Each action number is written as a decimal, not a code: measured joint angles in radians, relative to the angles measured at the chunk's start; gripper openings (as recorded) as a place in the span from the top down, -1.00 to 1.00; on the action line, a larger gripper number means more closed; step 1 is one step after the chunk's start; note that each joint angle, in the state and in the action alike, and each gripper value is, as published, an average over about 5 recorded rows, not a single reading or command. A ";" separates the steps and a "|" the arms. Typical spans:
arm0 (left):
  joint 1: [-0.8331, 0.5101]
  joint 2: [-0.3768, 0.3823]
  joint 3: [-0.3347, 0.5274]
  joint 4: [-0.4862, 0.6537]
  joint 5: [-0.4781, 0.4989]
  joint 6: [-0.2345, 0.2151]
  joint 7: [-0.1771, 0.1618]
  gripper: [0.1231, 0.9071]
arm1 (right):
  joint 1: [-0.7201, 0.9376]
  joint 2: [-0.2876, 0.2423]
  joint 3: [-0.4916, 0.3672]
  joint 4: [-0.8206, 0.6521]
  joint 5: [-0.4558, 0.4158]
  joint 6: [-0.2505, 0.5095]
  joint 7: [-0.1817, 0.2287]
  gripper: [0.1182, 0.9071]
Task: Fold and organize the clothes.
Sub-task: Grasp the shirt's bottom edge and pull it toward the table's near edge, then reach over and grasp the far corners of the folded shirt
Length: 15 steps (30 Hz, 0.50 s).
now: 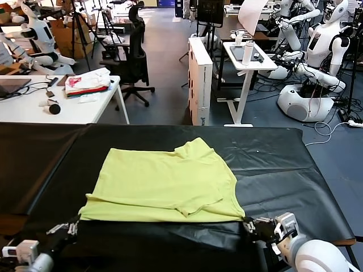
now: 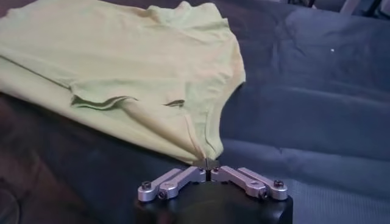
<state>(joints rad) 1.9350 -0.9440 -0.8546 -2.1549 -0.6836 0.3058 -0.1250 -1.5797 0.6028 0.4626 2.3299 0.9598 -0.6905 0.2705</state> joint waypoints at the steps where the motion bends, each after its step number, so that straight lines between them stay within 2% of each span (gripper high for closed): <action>1: 0.003 0.001 -0.003 -0.004 -0.003 0.004 -0.002 -0.21 | 0.002 0.001 0.007 0.001 0.002 0.006 -0.010 -0.86; 4: 0.016 0.007 -0.018 -0.019 -0.015 0.014 -0.004 -0.67 | 0.023 0.007 0.022 -0.006 0.009 0.032 -0.041 -0.98; 7: 0.020 0.016 -0.033 -0.032 -0.023 0.015 -0.003 -0.94 | 0.070 0.015 0.024 -0.027 0.025 0.061 -0.061 -1.00; 12: -0.016 0.036 -0.038 -0.040 -0.064 0.023 -0.017 -1.00 | 0.211 0.052 -0.023 -0.114 0.039 0.114 -0.114 -1.00; 15: -0.074 0.052 -0.028 -0.023 -0.076 0.025 -0.032 -1.00 | 0.319 0.086 -0.082 -0.187 0.033 0.119 -0.126 -1.00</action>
<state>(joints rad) 1.8613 -0.8916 -0.8823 -2.1780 -0.7593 0.3311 -0.1568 -1.2607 0.6886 0.3803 2.1428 0.9925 -0.5713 0.1448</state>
